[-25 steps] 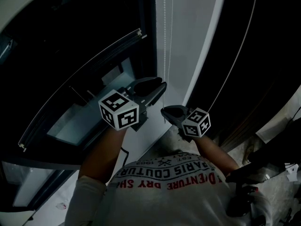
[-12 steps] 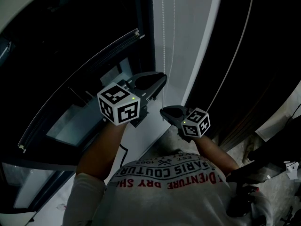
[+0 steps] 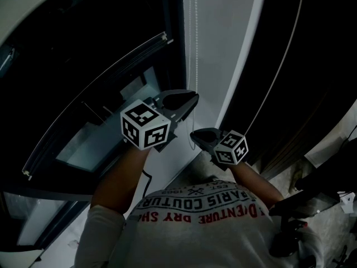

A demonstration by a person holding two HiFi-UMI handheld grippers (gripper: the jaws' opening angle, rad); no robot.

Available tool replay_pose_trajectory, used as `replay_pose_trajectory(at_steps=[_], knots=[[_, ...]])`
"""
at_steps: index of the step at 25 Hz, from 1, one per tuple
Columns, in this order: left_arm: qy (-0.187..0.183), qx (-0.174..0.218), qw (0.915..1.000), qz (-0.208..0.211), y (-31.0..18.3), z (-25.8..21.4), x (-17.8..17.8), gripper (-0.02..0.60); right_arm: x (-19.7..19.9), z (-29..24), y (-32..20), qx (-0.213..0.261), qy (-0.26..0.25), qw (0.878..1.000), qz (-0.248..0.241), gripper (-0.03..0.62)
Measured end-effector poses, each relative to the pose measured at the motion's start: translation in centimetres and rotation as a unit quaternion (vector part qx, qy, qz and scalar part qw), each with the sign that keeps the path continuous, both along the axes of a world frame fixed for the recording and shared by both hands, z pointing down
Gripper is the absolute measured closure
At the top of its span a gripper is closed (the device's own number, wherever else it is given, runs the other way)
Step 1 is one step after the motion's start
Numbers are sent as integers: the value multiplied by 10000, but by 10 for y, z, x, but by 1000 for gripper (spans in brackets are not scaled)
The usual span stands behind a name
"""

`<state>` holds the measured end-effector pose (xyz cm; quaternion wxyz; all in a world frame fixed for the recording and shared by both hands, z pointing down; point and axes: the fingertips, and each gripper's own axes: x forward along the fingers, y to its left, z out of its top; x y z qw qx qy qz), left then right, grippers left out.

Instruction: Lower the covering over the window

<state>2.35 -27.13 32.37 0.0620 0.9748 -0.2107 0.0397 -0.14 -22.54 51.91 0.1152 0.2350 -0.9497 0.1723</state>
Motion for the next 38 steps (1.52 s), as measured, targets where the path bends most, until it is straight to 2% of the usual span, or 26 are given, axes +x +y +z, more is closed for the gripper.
replay_pose_trajectory(at_steps=[10,15,20,24,28,32,38], knots=[[-398,-422,9983,12,10,68,6,565,3,65,20,-588,521,9968,-146,588],[-305,-600,9977,-67,8,92,3,565,-1,83,32,-750,641,9945,-356,586],[-383,-516,9979,-104,8,99,2,565,3,90,33,-882,649,9935,-296,586],[-392,-508,9978,-186,4,101,-3,566,13,83,25,-723,820,9938,-215,581],[-409,-496,9977,-202,3,100,-6,565,28,35,4,-336,686,9970,-93,490],[-427,-462,9978,-198,5,100,-6,565,39,-47,-25,394,365,9985,105,488],[-490,-420,9978,-158,8,100,-3,565,28,-182,-43,1265,-705,9894,127,496]])
